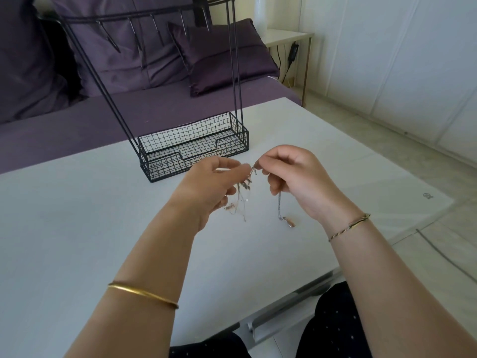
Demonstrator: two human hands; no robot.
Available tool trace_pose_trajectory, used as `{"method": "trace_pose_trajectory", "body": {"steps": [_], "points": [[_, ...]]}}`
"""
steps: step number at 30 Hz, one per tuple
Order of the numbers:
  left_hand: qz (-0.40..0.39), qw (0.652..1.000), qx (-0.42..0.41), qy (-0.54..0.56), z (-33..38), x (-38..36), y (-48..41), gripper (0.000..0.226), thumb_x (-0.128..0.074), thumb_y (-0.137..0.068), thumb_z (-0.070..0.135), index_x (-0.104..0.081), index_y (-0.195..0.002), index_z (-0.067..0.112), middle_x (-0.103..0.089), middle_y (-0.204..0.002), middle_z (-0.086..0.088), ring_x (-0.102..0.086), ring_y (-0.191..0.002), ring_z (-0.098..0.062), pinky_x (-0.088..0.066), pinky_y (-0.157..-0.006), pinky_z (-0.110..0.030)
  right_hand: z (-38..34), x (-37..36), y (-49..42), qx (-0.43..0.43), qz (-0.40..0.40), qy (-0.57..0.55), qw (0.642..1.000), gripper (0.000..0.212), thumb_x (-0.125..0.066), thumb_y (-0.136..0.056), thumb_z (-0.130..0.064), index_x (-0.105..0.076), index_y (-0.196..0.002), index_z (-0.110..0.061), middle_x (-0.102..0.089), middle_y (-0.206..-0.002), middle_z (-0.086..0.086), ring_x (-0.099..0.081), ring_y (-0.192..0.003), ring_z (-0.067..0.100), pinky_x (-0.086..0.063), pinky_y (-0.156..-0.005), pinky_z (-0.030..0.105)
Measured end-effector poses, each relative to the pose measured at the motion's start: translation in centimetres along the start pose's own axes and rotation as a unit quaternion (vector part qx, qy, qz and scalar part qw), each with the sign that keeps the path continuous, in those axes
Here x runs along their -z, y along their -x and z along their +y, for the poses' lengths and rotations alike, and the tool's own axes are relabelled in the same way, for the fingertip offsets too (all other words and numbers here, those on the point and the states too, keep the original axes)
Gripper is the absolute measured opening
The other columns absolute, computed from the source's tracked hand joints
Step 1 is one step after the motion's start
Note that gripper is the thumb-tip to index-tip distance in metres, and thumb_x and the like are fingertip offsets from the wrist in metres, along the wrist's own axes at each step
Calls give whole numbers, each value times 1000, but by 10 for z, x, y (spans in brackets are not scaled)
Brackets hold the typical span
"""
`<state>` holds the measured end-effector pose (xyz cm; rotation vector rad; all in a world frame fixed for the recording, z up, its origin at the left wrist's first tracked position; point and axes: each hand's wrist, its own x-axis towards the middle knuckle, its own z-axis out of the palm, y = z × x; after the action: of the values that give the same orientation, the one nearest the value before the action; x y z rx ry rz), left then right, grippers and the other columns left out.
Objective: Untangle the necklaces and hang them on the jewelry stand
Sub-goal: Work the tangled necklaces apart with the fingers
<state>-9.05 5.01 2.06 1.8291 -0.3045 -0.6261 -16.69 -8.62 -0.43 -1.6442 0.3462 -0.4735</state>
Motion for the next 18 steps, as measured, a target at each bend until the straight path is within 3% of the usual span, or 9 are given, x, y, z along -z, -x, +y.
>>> {"method": "trace_pose_trajectory", "body": {"steps": [3,6,10,18], "points": [[14,998,-44,-46,-1,-2,0,35,-77,-77,18,-59,-107,21,-65,-94,0,-54,-72,-8,-40,-65,-25,1,1,-1,-9,7,-7,1000,13,-59,-87,-6,-67,-77,-5,-48,-59,-4,-35,-44,6,-30,-43,18],[38,992,-91,-78,-2,-4,0,23,-71,-81,10,-61,-99,19,-68,-79,1,-52,-60,-1,-40,-54,-18,0,1,-2,-16,10,1,1000,11,-61,-84,-5,-68,-76,-5,-42,-50,-11,-31,-42,7,-26,-43,19],[48,989,-120,-74,-2,-4,0,11,-66,-85,6,-68,-85,17,-64,-67,7,-49,-46,8,-35,-42,-7,-2,1,-3,-35,22,-9,999,9,-63,-80,-1,-69,-74,-4,-41,-48,-8,-28,-42,9,-22,-42,21],[86,990,-102,-44,1,-9,1,14,-54,-91,9,-60,-81,16,-72,-81,1,-55,-58,-5,-38,-45,-12,-3,-1,-3,-64,14,-9,998,9,-62,-78,-4,-66,-80,4,-43,-55,2,-27,-40,9,-21,-40,20]]}}
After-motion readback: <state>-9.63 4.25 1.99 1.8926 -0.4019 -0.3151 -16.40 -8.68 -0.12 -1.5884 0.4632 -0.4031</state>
